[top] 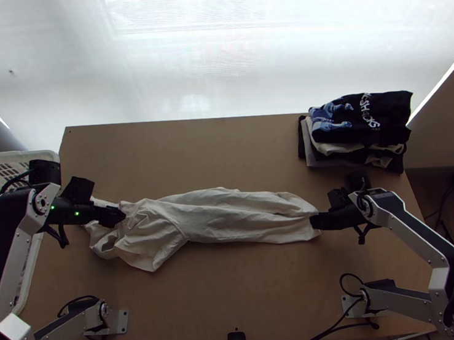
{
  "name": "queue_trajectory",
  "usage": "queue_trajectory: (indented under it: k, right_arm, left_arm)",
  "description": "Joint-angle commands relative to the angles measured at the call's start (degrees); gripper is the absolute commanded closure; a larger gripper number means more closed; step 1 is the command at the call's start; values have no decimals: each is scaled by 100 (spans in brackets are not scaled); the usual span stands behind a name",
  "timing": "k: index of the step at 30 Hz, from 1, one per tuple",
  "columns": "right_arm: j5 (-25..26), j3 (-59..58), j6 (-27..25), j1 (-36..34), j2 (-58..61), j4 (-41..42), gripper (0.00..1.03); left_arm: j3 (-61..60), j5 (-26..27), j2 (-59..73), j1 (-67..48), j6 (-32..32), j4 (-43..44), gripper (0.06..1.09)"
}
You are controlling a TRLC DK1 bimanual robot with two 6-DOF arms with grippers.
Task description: Fold the t-shirt
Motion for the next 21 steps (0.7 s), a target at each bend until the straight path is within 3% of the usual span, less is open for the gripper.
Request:
queue_trajectory:
  k: [1, 10, 21]
  right_arm:
    - [43, -18, 23, -33, 10, 39, 100]
    - [52, -149, -12, -261, -236, 39, 100]
    - [43, -167, -12, -270, -491, 39, 100]
  left_arm:
    - [-162, 63, -180, -188, 207, -322, 10]
    - [-312, 80, 216, -337, 207, -278, 10]
    - [-532, 195, 242, -328, 216, 856, 10]
